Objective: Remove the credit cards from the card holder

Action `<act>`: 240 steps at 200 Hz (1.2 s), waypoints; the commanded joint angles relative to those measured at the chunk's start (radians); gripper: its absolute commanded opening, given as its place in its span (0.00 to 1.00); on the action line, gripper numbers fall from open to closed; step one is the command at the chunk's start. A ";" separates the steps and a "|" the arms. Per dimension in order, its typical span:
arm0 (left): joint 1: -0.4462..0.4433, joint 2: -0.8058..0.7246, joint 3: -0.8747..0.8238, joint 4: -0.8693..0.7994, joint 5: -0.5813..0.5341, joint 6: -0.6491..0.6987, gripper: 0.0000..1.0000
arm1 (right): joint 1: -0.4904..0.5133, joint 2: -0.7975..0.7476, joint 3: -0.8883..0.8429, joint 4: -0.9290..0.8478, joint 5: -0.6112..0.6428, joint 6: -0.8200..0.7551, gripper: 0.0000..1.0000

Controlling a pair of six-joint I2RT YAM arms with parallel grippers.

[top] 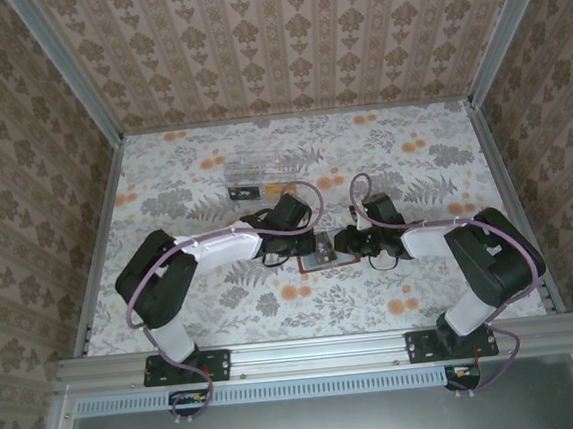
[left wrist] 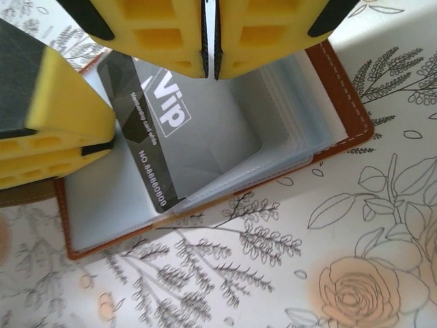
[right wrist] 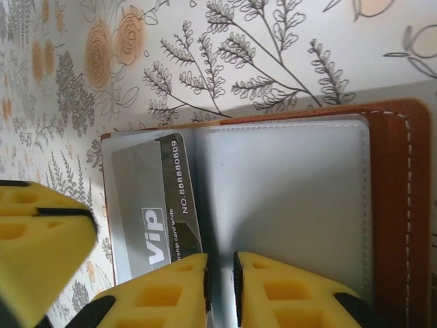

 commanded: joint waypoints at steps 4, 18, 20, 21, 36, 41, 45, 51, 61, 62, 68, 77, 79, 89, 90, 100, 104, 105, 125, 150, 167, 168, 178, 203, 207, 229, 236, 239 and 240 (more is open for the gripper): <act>-0.005 0.045 0.012 -0.007 0.012 0.007 0.12 | 0.000 0.038 0.014 0.037 -0.056 0.014 0.21; -0.005 0.057 0.011 -0.013 0.014 0.001 0.11 | 0.003 0.039 0.012 0.049 -0.067 0.017 0.21; -0.005 0.058 0.010 -0.014 0.014 0.000 0.11 | 0.002 0.039 0.012 0.050 -0.070 0.018 0.21; -0.005 0.058 0.010 -0.013 0.014 0.001 0.10 | 0.003 0.039 0.012 0.050 -0.070 0.018 0.21; -0.007 0.068 0.004 -0.013 0.014 -0.006 0.10 | 0.005 0.037 0.012 0.053 -0.081 0.018 0.21; -0.007 0.071 0.002 -0.013 0.015 -0.009 0.09 | 0.005 0.037 0.012 0.054 -0.083 0.019 0.21; -0.009 0.073 0.003 -0.013 0.016 -0.008 0.09 | 0.006 0.034 0.013 0.054 -0.086 0.019 0.21; -0.008 0.076 0.003 -0.012 0.017 -0.011 0.09 | 0.007 0.033 0.013 0.056 -0.090 0.019 0.21; -0.009 0.079 0.001 -0.011 0.018 -0.012 0.09 | 0.008 0.032 0.014 0.054 -0.091 0.017 0.21; -0.009 0.080 0.001 -0.011 0.019 -0.013 0.09 | 0.008 0.032 0.013 0.054 -0.091 0.017 0.21; -0.011 0.079 -0.001 -0.010 0.019 -0.013 0.09 | 0.010 0.032 0.014 0.054 -0.092 0.016 0.20; -0.011 0.079 -0.001 -0.010 0.018 -0.014 0.09 | 0.010 0.031 0.014 0.052 -0.092 0.016 0.18; -0.012 0.078 -0.002 -0.010 0.018 -0.014 0.09 | 0.010 0.031 0.014 0.052 -0.091 0.016 0.17; -0.014 0.075 -0.003 -0.011 0.017 -0.015 0.09 | 0.010 0.034 0.014 0.050 -0.091 0.014 0.14; -0.013 0.075 -0.004 -0.011 0.017 -0.015 0.09 | 0.009 0.034 0.014 0.050 -0.091 0.014 0.14; -0.013 0.073 -0.003 -0.013 0.014 -0.015 0.09 | 0.010 0.037 0.012 0.054 -0.093 0.014 0.09; -0.013 0.072 -0.004 -0.016 0.014 -0.015 0.09 | 0.009 0.038 0.011 0.056 -0.093 0.014 0.06; -0.013 0.072 -0.003 -0.016 0.013 -0.015 0.09 | 0.009 0.039 0.011 0.056 -0.093 0.014 0.06; -0.011 0.066 -0.009 -0.024 0.004 -0.014 0.08 | 0.003 0.028 -0.005 0.053 -0.077 0.020 0.00; -0.005 0.053 -0.030 -0.019 -0.005 -0.020 0.08 | -0.018 0.008 -0.043 0.068 -0.063 0.032 0.00; -0.004 0.045 -0.042 -0.013 -0.005 -0.019 0.08 | -0.040 -0.011 -0.076 0.084 -0.062 0.040 0.00; -0.003 0.044 -0.043 -0.012 -0.005 -0.020 0.08 | -0.041 -0.012 -0.078 0.084 -0.062 0.040 0.00; -0.002 0.040 -0.047 -0.013 -0.005 -0.019 0.08 | -0.055 -0.026 -0.093 0.090 -0.063 0.042 0.00; -0.001 0.029 -0.052 -0.013 -0.006 -0.015 0.08 | -0.076 -0.073 -0.119 0.082 -0.065 0.043 0.00; -0.001 0.026 -0.053 -0.013 -0.006 -0.016 0.08 | -0.080 -0.083 -0.121 0.077 -0.065 0.041 0.00; -0.001 0.017 -0.053 -0.013 -0.005 -0.010 0.08 | -0.110 -0.156 -0.136 0.030 -0.055 0.033 0.00; -0.001 0.014 -0.052 -0.013 -0.005 -0.010 0.08 | -0.125 -0.188 -0.141 0.010 -0.056 0.029 0.00; -0.001 0.013 -0.051 -0.013 -0.003 -0.009 0.08 | -0.130 -0.199 -0.142 -0.002 -0.056 0.026 0.00; 0.000 0.013 -0.051 -0.013 -0.003 -0.009 0.08 | -0.131 -0.201 -0.142 -0.006 -0.056 0.026 0.00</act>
